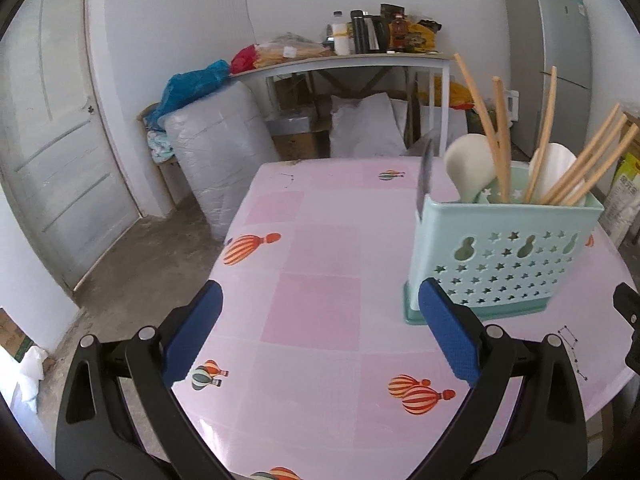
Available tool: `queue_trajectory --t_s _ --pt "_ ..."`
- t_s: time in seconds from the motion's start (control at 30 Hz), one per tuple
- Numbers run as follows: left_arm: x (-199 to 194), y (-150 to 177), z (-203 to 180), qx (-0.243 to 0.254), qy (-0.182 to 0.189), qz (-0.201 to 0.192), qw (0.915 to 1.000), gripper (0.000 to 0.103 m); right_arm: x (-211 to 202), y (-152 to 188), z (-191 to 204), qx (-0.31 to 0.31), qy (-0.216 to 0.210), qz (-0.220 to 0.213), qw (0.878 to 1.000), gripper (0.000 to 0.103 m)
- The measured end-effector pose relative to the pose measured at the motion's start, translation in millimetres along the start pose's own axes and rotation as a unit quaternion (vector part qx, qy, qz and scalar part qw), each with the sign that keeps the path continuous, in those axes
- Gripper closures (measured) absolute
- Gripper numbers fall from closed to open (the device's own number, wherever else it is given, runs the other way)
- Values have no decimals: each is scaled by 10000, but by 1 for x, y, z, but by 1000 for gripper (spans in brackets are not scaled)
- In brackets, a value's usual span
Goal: Organize utensils
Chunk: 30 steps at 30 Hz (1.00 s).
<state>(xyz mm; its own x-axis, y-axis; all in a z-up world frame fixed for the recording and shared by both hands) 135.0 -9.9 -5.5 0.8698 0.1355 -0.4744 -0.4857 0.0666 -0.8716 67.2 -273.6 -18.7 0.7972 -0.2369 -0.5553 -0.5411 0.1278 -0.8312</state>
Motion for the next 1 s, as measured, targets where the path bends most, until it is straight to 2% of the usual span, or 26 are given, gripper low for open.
queue_trajectory --t_s 0.27,1.0 --pt "0 -1 3 19 -125 39 9999 9 -1 1 4 -30 -12 19 10000 7" --pt "2 6 -1 96 -54 277 9996 9 -2 1 10 -51 -44 24 10000 7"
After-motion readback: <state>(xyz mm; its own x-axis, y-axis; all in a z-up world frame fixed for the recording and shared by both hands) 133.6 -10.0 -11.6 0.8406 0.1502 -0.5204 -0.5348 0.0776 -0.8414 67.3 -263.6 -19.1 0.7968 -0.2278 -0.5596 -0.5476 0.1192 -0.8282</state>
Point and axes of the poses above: each gripper's, at about its wrist camera, not at the fingertips, and x roughly the way its jaws point, z to its left, y to its underside, the point moved 9 cm from there along x, roughly the way its jaws point, and after that the axes turned 7 degrees about -z, right-handed, at the moved point
